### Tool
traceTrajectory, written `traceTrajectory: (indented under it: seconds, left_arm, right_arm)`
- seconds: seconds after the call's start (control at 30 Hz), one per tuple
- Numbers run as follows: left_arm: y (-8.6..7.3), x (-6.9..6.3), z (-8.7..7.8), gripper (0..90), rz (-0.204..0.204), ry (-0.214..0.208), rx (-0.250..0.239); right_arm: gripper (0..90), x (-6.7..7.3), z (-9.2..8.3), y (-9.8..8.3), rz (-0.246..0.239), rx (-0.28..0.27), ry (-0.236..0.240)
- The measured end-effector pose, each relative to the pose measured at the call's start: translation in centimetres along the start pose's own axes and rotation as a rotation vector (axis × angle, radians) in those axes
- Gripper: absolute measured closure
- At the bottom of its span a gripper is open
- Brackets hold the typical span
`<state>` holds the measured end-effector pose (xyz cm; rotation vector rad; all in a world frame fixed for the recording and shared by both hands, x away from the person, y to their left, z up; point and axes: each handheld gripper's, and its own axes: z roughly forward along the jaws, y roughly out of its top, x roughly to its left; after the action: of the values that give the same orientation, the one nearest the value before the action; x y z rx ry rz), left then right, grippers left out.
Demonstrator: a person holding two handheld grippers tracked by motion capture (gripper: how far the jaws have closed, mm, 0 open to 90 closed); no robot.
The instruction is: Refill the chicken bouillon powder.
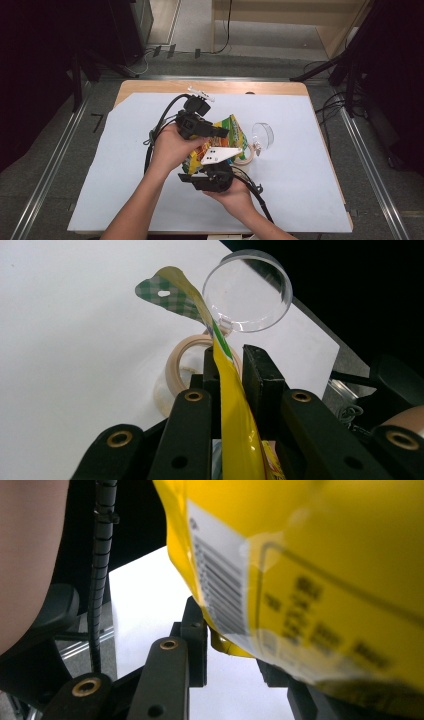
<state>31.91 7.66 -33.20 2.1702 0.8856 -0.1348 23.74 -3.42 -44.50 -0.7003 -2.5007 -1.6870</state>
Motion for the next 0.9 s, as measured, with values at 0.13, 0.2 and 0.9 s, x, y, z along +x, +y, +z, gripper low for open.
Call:
traceTrajectory:
  seconds: [0.13, 0.2, 0.9]
  left_arm:
    - [0.1, -0.3, 0.0, 81.3, 0.01, 0.014, -0.002]
    - [0.1, -0.4, 0.0, 81.2, 0.011, 0.015, -0.004]
    - [1.4, 0.5, 0.4, 80.7, -0.013, 0.011, 0.012]
  right_arm:
    - [71.4, 0.1, -0.1, 0.0, 0.015, -0.011, -0.003]
    - [71.4, 0.1, -0.1, 0.0, 0.025, -0.014, -0.002]
    - [70.9, -0.9, -0.1, 0.8, 0.069, -0.022, 0.022]
